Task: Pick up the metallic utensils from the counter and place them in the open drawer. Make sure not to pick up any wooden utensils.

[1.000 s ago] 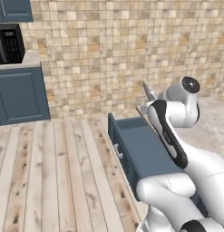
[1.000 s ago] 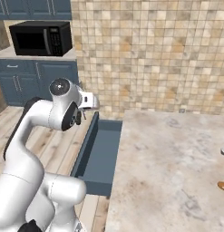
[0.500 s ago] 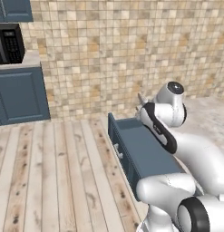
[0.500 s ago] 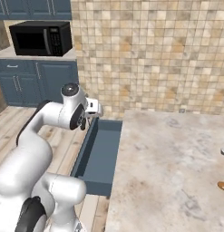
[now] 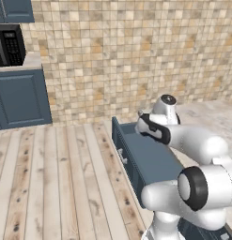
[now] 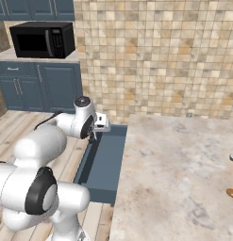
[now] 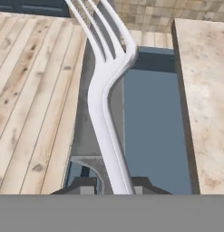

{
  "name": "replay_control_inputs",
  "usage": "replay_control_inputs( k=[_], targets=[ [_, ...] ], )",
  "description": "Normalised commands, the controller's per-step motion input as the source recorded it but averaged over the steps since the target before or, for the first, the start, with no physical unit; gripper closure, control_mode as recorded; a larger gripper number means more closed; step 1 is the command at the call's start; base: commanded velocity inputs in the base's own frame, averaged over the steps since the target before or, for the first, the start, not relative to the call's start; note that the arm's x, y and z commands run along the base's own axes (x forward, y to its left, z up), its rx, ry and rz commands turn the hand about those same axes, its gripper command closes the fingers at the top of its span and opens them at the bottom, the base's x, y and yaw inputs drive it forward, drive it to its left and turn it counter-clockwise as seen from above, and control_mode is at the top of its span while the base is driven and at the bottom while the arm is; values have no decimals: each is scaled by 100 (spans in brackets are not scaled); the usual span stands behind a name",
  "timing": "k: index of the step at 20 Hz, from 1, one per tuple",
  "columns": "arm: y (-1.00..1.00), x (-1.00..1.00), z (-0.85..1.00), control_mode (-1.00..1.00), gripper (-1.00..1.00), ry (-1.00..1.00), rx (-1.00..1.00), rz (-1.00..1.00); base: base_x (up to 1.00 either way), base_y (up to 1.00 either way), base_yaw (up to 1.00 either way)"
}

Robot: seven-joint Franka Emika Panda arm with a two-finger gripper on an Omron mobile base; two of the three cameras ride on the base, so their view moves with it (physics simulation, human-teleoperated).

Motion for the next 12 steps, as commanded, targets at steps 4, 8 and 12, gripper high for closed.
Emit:
replay_control_inputs(
  k=[4,8,12],
  targets=[
    [0,43,-63,-100,100,17,0,0,0,0,0],
    [0,36,-57,-100,100,14,0,0,0,0,0],
    [0,24,-60,-100,100,9,0,0,0,0,0]
  ],
)
